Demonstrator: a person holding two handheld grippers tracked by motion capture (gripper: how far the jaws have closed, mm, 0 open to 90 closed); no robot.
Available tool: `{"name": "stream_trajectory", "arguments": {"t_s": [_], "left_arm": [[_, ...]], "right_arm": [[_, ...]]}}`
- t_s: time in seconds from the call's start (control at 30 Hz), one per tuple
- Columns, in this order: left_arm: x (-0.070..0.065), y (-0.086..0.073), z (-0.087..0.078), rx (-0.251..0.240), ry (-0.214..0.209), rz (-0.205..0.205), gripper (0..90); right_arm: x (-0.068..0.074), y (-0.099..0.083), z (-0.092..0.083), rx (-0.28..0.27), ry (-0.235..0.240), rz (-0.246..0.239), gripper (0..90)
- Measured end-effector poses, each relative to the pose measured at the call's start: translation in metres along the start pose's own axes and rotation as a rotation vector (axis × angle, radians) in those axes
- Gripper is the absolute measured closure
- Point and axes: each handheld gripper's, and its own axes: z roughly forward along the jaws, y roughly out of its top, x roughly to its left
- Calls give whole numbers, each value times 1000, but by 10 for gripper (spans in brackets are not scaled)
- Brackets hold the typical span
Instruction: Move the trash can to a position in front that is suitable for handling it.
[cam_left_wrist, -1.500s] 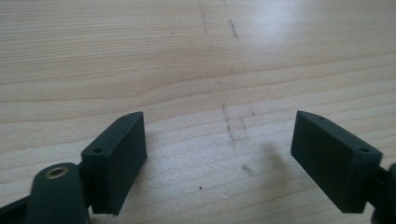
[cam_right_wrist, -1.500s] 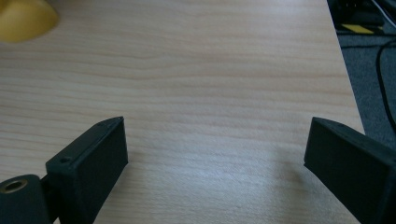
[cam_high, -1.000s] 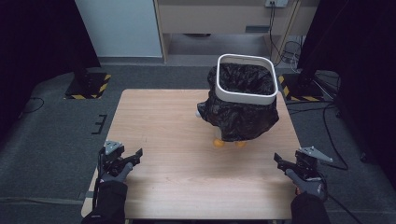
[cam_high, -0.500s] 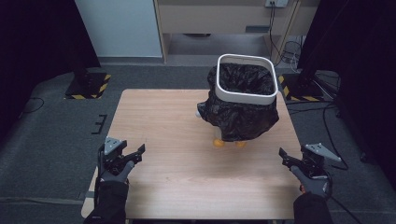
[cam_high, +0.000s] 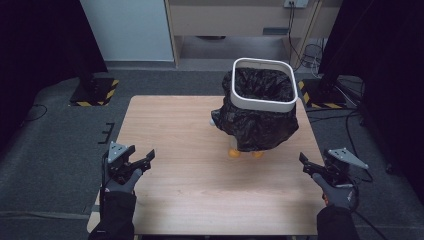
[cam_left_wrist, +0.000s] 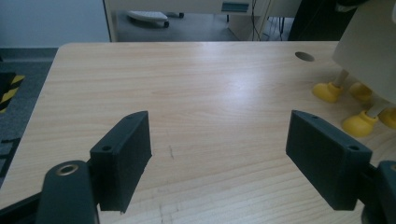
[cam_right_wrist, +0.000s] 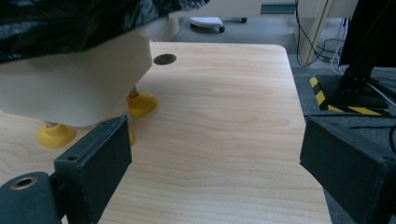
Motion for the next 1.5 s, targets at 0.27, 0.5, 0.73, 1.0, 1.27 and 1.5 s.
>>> {"name": "stream_trajectory", "arguments": {"t_s": [0.27,0.5,0.73,1.0,1.27,1.5], "left_arm": [[-18,24,2,-33,-23,43,216],[-32,39,7,-52,-49,63,216],[-45,53,11,-66,-84,80,216],[-68,64,24,-68,-113,100,216],[-87,65,45,-45,-139,124,220],[-102,62,65,-21,-153,136,224]], "right_arm": [[6,15,-2,-3,4,-24,89],[12,34,-2,-22,14,-49,89],[16,49,-2,-42,24,-63,90],[20,53,3,-33,39,-76,116],[22,51,10,-12,40,-79,140],[26,46,24,16,36,-94,205]]}}
